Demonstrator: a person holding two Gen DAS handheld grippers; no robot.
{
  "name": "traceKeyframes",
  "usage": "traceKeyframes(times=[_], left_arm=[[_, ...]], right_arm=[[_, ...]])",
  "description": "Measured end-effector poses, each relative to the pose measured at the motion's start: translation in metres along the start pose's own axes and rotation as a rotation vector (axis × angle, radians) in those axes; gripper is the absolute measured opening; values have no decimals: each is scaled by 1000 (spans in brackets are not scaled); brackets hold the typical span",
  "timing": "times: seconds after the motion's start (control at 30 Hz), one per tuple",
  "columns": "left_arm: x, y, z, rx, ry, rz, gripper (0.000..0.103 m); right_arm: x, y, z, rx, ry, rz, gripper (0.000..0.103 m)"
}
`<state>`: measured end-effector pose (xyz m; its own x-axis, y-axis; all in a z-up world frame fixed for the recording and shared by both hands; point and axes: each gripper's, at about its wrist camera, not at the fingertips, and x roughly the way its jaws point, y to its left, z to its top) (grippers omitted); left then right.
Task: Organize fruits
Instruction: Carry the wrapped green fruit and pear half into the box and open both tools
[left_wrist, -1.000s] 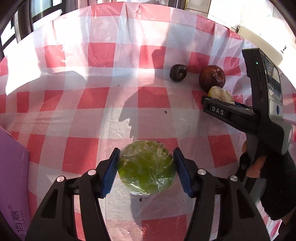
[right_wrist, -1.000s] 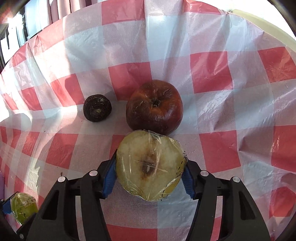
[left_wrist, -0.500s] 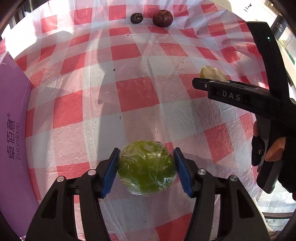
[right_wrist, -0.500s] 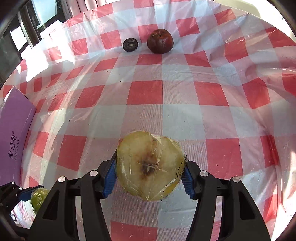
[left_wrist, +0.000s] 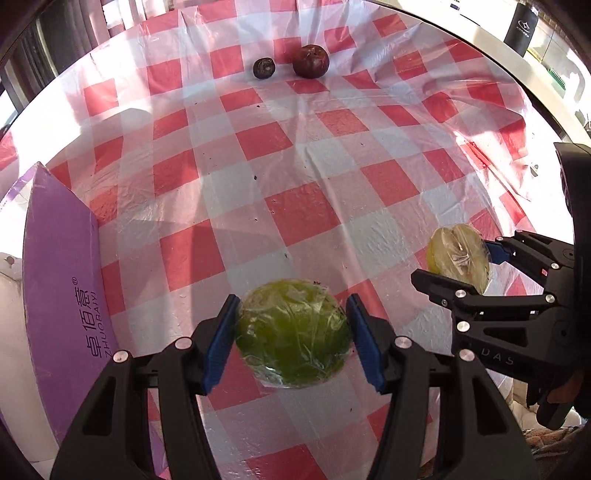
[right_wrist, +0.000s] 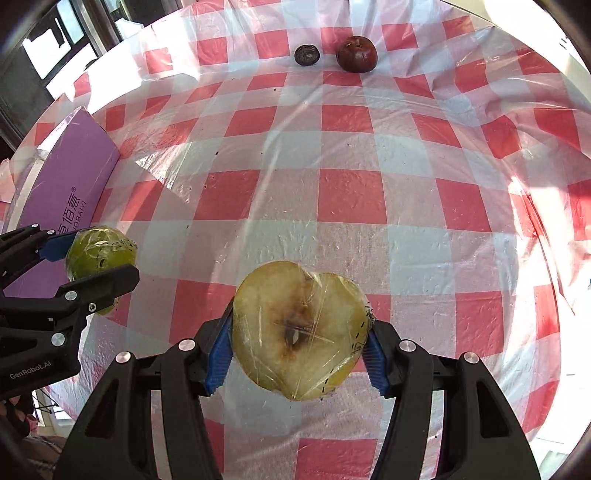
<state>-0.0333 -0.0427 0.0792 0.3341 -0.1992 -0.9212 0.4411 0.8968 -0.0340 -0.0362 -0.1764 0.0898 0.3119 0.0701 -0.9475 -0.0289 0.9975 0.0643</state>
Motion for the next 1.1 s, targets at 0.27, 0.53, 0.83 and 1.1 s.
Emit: traceKeyframes(times=[0.27, 0.53, 0.83, 1.1], left_arm=[[-25, 14, 3, 54, -70, 3, 59], [-42, 29, 3, 56, -108, 2, 59], [-64, 63, -4, 7, -149, 27, 59], [-76, 100, -16, -44, -157, 59, 59]], right_arm=[[-13, 24, 11, -22, -50, -37, 58], [-22, 44, 6, -38, -60, -57, 58], [-37, 73, 13, -55, -119, -38, 58], [-49, 112, 27, -101, -175, 1, 58]])
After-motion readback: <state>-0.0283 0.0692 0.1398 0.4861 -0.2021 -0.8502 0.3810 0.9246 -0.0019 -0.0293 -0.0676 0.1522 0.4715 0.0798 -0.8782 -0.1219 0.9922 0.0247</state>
